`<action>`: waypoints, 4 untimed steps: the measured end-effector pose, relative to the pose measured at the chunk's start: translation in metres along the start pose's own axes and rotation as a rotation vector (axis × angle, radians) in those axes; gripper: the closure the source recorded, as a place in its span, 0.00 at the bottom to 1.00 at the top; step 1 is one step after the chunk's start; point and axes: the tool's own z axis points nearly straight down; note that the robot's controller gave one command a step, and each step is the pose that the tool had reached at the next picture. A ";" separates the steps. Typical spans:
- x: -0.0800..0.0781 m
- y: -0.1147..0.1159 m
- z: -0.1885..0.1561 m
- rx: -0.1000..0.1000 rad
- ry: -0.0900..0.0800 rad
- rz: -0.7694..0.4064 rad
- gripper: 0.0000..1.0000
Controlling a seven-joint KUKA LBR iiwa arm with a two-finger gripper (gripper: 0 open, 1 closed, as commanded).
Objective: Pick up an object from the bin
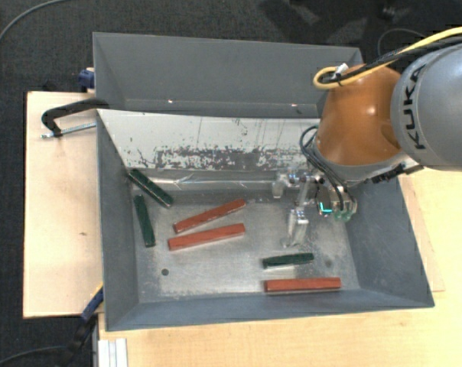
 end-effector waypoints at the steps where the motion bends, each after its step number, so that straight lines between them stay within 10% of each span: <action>1: 0.012 0.056 0.074 -0.002 -0.002 0.112 0.00; 2: -0.037 0.121 0.075 -0.005 -0.017 0.119 0.00; 3: 0.035 0.176 0.074 0.001 -0.012 -0.448 0.00; 4: -0.001 0.214 0.062 0.001 -0.011 -0.229 0.00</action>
Offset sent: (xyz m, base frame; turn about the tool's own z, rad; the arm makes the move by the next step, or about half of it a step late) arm -0.0109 0.0517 -0.0715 0.1160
